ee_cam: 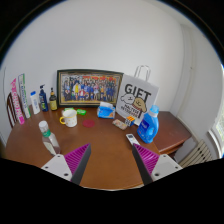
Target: Pour water
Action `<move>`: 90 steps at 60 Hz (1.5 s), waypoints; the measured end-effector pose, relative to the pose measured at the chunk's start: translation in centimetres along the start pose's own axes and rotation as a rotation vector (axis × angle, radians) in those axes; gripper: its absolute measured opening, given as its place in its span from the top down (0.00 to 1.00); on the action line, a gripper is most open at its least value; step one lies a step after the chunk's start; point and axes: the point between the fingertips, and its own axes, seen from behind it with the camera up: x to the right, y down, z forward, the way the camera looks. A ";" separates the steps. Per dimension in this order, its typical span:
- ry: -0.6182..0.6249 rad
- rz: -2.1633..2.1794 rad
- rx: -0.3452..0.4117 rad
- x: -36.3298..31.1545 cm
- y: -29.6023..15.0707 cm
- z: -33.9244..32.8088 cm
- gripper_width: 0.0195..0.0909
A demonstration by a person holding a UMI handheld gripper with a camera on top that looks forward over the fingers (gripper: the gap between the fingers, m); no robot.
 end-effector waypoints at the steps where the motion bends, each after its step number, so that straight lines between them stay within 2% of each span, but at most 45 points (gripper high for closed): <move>1: 0.005 -0.002 0.002 -0.1 0.3 -0.1 0.08; 14: 0.022 0.005 -0.019 -4.3 3.2 -0.7 0.08; 31: -0.122 0.024 -0.003 -17.3 7.2 -0.5 0.08; 42: -0.183 0.047 0.043 -24.7 6.9 3.4 0.07; 58: -0.214 0.103 0.113 -28.5 6.7 12.7 0.09; 63: -0.227 0.089 0.133 -29.3 6.9 14.7 0.15; 66: -0.231 0.078 0.148 -29.7 6.9 15.6 0.23; 69: -0.240 0.071 0.160 -30.1 6.9 16.3 0.33; 72: -0.248 0.067 0.171 -30.5 6.7 16.6 0.50; 82: -0.262 0.066 0.176 -31.0 5.9 16.8 0.63; 90: -0.323 0.047 0.189 -33.1 3.0 15.7 0.66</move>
